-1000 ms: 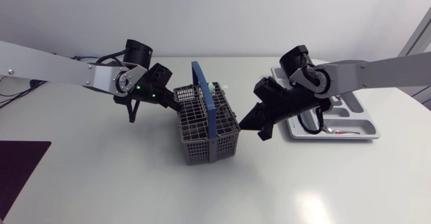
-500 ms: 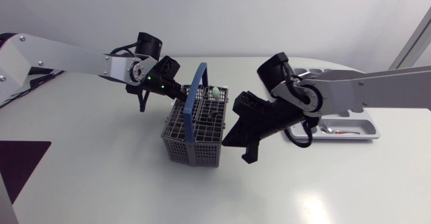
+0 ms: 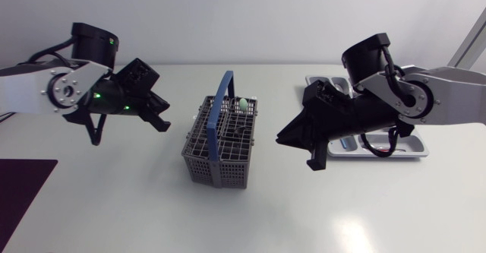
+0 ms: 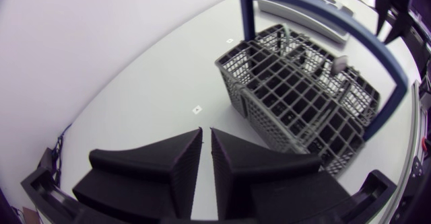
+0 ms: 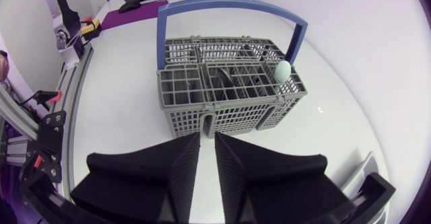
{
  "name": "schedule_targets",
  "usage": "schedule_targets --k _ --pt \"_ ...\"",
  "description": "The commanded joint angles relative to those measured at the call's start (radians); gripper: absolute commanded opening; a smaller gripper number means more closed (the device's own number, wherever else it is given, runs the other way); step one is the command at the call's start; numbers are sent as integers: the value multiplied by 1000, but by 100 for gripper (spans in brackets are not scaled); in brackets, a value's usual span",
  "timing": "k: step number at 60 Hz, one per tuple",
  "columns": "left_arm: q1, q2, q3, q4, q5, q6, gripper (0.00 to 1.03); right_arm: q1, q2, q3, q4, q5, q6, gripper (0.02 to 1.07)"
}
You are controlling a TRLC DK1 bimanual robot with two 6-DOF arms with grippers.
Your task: Unload the cutlery basket into the drawer organizer.
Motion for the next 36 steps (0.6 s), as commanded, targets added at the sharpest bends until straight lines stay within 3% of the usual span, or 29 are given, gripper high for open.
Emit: schedule_targets --k 1,5,10,18,23,29,36 --pt "-57 -146 -22 -76 -8 59 29 -15 -24 -49 -19 7 -30 32" --pt "-131 -237 -3 -167 -48 74 33 -21 -47 -74 -17 7 -36 32" --pt "-281 -315 38 -271 -172 80 40 -34 -76 -99 -17 9 -41 39" --pt "-565 -311 118 -378 -402 51 49 -63 -122 -129 -25 10 -52 40" --pt "-688 -249 179 -429 -486 16 52 -87 -155 -146 -40 9 -67 43" --pt "-745 -166 251 -450 -520 11 54 -118 -187 -178 -43 3 -84 49" --pt "-751 -73 316 -455 -520 22 54 -158 -204 -206 -45 -6 -110 49"
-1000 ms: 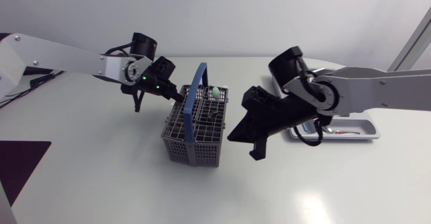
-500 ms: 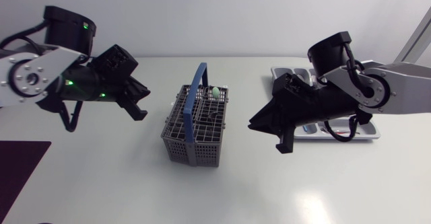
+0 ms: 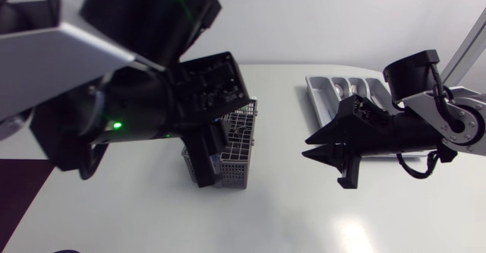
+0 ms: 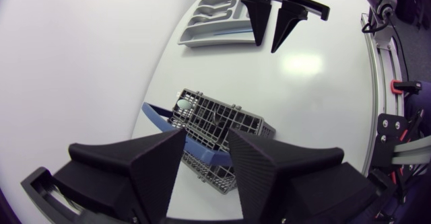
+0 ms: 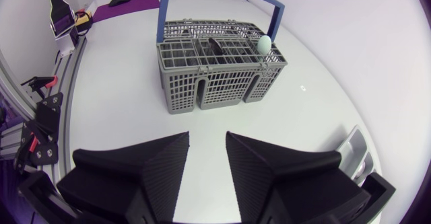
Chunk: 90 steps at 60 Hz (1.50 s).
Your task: Unload the cutlery basket into the drawer organizer.
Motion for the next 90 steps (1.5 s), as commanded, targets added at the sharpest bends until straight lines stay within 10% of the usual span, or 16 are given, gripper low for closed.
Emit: schedule_targets --k 1,42,90 --pt "-10 84 70 -14 -12 -9 54 -32 -13 -45 -17 -16 -39 50" --pt "16 563 498 -299 -91 -90 57 -126 30 -62 -11 -68 -98 70" --pt "36 692 581 -411 -113 -162 64 -116 57 -48 -17 -68 -90 89"
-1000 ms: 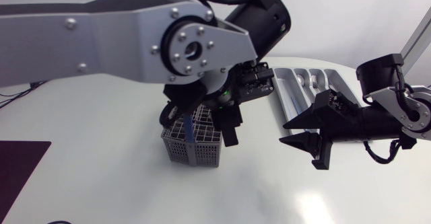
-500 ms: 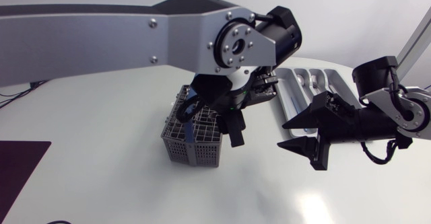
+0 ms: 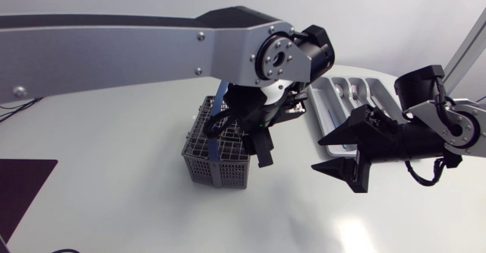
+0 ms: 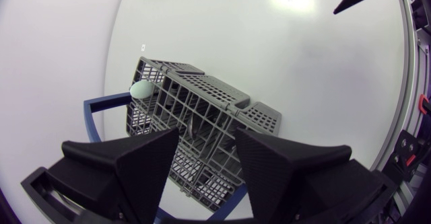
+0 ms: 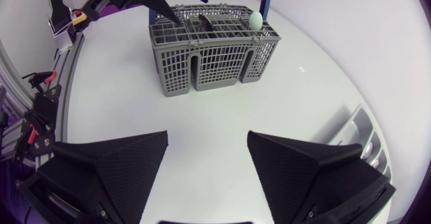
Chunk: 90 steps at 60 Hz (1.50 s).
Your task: Unload the cutlery basket into the drawer organizer.
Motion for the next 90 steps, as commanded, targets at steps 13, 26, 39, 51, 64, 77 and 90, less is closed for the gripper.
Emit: schedule_targets --k 13,26,39,51,64,77,90 --pt "3 74 111 -71 -25 -42 64 3 17 -11 -10 -7 -19 89" --pt "11 98 166 -127 -26 -65 59 1 20 -12 -10 -7 -19 89" --pt "12 98 171 -160 -26 -75 56 4 20 -8 -22 -7 -12 89" --pt "20 98 161 -172 -26 -76 56 7 27 -6 -22 -7 -6 89" --pt "26 109 140 -173 -51 -78 52 7 32 -9 -19 -7 -12 89" --pt "27 129 140 -161 -68 -79 51 6 32 -12 -19 -7 -18 89" --pt "32 140 114 -124 -82 -76 51 0 31 -18 -19 -7 -22 89"
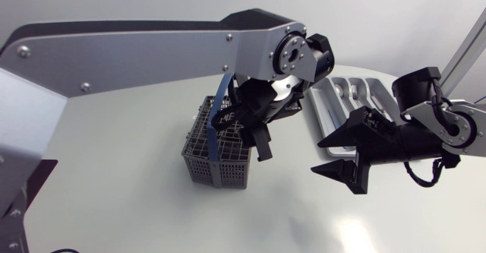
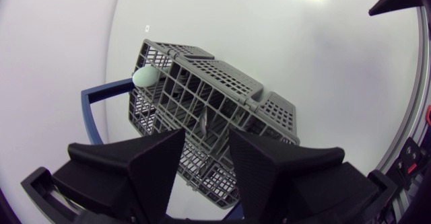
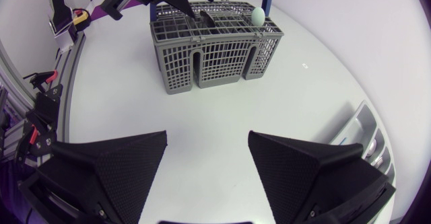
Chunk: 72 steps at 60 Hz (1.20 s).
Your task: Unload the cutlery basket into the drawer organizer.
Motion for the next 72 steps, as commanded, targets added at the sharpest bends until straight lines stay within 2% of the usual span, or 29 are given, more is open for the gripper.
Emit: schedule_targets --k 1,5,11,33,45,55,64,72 --pt "10 25 -29 10 -16 -16 51 -2 17 -20 -10 -7 -24 89" --pt "10 30 -32 20 -23 -14 50 -2 15 -20 -10 -7 -24 89" --pt "10 33 -35 29 -29 -12 44 -2 14 -18 -11 -7 -24 89" --pt "22 42 -89 90 -71 4 41 -1 11 -17 -16 -7 -25 89" --pt "20 43 -117 135 -88 11 27 -1 9 -18 -21 -7 -28 89" --pt "16 42 -140 153 -88 11 21 -2 8 -21 -21 -7 -33 89" --pt "16 40 -146 171 -95 11 7 -5 6 -24 -22 -7 -40 89" --pt "11 42 -155 193 -103 11 4 -5 6 -29 -22 -7 -45 89"
